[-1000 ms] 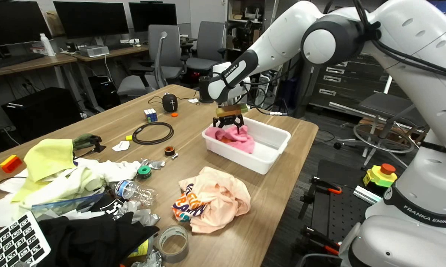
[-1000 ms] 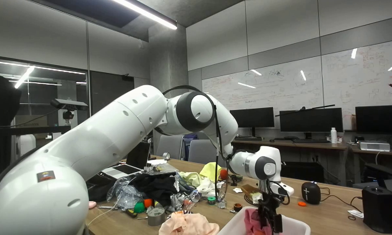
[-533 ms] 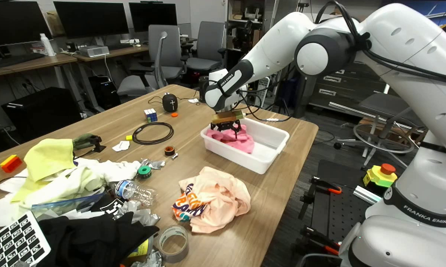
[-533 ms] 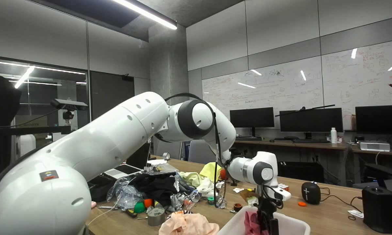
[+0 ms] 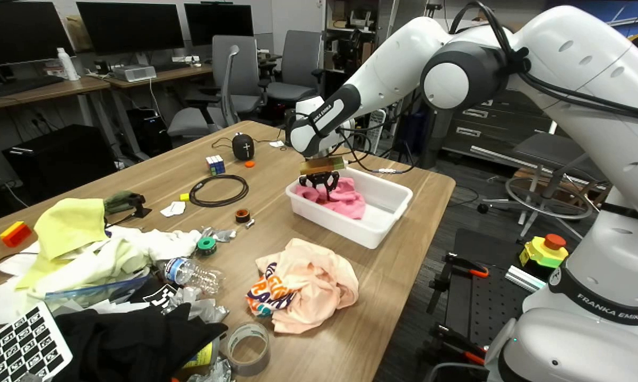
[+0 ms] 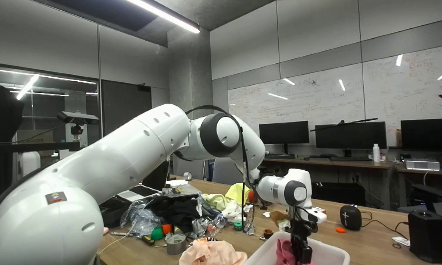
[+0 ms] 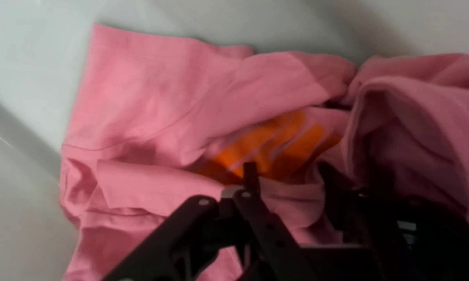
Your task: Remove the clothes from the white bowl and put them on the table
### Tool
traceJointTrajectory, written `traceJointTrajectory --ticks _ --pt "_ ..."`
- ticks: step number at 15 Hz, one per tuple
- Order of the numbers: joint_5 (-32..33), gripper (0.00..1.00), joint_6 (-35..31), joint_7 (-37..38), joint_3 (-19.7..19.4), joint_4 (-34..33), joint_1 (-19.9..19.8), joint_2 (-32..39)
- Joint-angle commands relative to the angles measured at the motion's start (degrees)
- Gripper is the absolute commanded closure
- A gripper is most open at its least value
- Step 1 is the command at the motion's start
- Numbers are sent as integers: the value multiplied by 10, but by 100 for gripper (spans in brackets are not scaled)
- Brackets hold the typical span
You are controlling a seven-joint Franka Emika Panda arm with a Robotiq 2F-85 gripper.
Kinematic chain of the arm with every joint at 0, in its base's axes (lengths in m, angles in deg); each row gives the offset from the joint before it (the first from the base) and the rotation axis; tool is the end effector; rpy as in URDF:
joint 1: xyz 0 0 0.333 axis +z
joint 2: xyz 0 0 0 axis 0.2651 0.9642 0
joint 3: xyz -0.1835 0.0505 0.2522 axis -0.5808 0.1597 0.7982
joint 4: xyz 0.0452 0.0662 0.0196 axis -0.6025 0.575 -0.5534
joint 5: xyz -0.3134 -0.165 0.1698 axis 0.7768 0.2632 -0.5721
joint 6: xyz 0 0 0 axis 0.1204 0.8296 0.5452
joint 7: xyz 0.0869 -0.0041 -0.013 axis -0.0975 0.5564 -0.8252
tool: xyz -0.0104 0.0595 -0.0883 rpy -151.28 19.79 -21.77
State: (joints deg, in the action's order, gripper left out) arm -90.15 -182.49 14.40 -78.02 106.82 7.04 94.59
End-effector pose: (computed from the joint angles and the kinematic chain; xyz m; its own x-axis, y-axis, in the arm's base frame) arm 0.6847 -0.2103 0.1130 0.5683 -0.8207 -0.0589 -0.8073 -0.5700 0.1530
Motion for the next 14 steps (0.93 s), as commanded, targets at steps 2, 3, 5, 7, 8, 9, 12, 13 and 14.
traceJointTrajectory --ticks 2,3,5,7,8,9,12,13,14 --pt "-8 91 -7 9 -5 -19 1 11" --pt "-8 94 -7 9 -5 -19 1 10" --pt "-11 96 -9 7 -3 -14 -1 5" --pt "-13 91 -15 5 -1 -4 -1 -5" --pt "-14 91 -23 3 0 9 -1 -18" --pt "-16 91 -35 0 1 25 0 -33" --pt "-17 92 -90 -4 1 88 9 -94" --pt "-17 92 -110 -3 0 111 13 -117" --pt "-16 93 -133 -4 0 141 19 -145"
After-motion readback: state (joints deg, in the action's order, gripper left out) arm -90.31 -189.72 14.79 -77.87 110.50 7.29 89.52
